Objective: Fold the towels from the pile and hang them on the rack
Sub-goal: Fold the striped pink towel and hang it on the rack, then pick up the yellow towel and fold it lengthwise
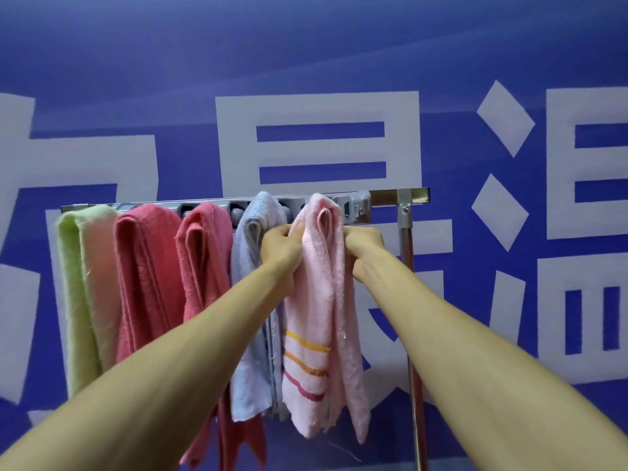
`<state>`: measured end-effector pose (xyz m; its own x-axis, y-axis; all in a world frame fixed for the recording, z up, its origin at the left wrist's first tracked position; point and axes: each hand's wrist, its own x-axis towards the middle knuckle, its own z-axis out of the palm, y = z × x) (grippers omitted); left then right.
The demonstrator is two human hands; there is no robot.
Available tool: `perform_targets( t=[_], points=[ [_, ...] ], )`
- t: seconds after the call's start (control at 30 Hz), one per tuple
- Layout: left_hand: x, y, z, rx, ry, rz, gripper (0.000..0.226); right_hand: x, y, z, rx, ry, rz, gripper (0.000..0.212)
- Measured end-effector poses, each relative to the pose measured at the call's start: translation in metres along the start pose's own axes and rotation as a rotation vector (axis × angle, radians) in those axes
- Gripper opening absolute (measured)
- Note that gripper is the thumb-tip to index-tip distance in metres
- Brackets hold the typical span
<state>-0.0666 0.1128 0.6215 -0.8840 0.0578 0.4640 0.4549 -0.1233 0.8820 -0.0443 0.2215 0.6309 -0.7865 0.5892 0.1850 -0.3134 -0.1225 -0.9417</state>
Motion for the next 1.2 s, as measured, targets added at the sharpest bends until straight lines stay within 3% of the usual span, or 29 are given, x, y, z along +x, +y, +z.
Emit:
perform_targets(
  t=[0.07, 0.23, 0.47, 0.6, 0.73, 0.93, 1.1, 1.2],
  points=[
    [-0.002, -0.002, -0.004, 0.004, -0.014, 0.023, 0.031, -0.008, 0.002, -0.008, -0.035, -0.024, -0.005, 0.016],
    [-0.026, -0.003, -0.025, 0.115, -0.094, 0.16, 0.016, -0.028, 0.006, -0.033, -0.149, -0.088, -0.064, 0.017],
    [-0.072, -0.003, -0.061, 0.193, -0.188, 0.193, 0.027, -0.075, 0.005, -0.061, -0.439, -0.057, -0.189, 0.008],
    [-0.112, -0.003, -0.085, 0.168, -0.254, 0.151, 0.027, -0.118, 0.014, -0.076, -0.528, -0.173, -0.195, 0.006],
    [-0.156, -0.026, -0.118, 0.419, -0.355, 0.232, 0.036, -0.159, 0.04, -0.088, -0.783, -0.341, -0.195, 0.013],
    [-0.212, -0.085, -0.157, 0.484, -0.545, 0.018, 0.027, -0.196, 0.11, -0.099, -0.875, -0.531, -0.036, 0.018],
    [-0.238, -0.177, -0.175, 0.655, -0.86, -0.184, 0.012, -0.188, 0.208, -0.113, -1.149, -0.697, 0.12, 0.011],
    [-0.254, -0.235, -0.18, 0.694, -0.956, -0.257, 0.012, -0.181, 0.271, -0.129, -1.213, -0.738, 0.249, 0.009]
  ],
)
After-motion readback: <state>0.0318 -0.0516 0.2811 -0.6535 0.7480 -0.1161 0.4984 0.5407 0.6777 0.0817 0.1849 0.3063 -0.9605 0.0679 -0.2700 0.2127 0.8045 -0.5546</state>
